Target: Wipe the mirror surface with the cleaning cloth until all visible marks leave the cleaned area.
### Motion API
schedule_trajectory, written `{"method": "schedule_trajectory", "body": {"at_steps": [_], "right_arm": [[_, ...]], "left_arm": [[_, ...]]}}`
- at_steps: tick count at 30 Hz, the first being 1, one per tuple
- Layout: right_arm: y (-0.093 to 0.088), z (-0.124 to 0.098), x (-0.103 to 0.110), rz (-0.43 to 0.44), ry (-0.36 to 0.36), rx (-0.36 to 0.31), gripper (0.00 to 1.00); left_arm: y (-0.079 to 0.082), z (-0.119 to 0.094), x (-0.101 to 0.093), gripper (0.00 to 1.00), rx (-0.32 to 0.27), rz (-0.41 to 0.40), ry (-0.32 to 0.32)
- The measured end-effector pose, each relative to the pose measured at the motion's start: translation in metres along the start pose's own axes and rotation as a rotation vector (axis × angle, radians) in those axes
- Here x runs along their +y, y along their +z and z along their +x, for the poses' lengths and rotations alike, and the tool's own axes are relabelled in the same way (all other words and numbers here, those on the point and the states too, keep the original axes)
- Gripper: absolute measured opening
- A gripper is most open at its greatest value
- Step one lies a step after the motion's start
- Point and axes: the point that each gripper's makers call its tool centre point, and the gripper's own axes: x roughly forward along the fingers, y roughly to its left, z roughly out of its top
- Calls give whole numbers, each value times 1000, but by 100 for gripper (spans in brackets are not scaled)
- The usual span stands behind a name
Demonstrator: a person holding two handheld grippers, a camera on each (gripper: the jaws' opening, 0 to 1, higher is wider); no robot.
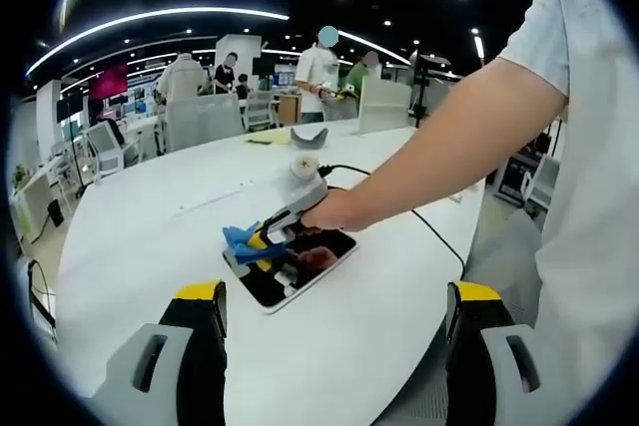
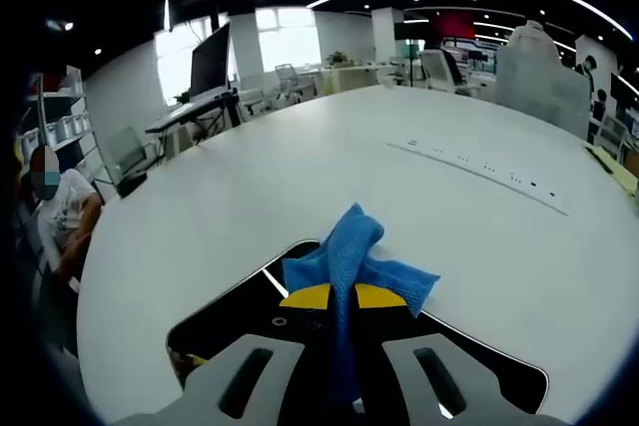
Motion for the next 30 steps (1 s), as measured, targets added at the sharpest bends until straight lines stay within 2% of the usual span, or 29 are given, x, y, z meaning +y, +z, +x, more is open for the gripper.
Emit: {"method": "schedule_trajectory", "body": {"at_steps": [12,19,30], "right_arm": [[-11,-18,-15,9,-24,7,2],[-20,-32,-25,22,-42,13,2],[-29,-47,-36,33,-73,18,2]], "left_arm": [[4,-1,-2,92,2,15,12],[6,2,-13,92,4,22,-5],[11,3,-17,92,-2,41,-10]]}}
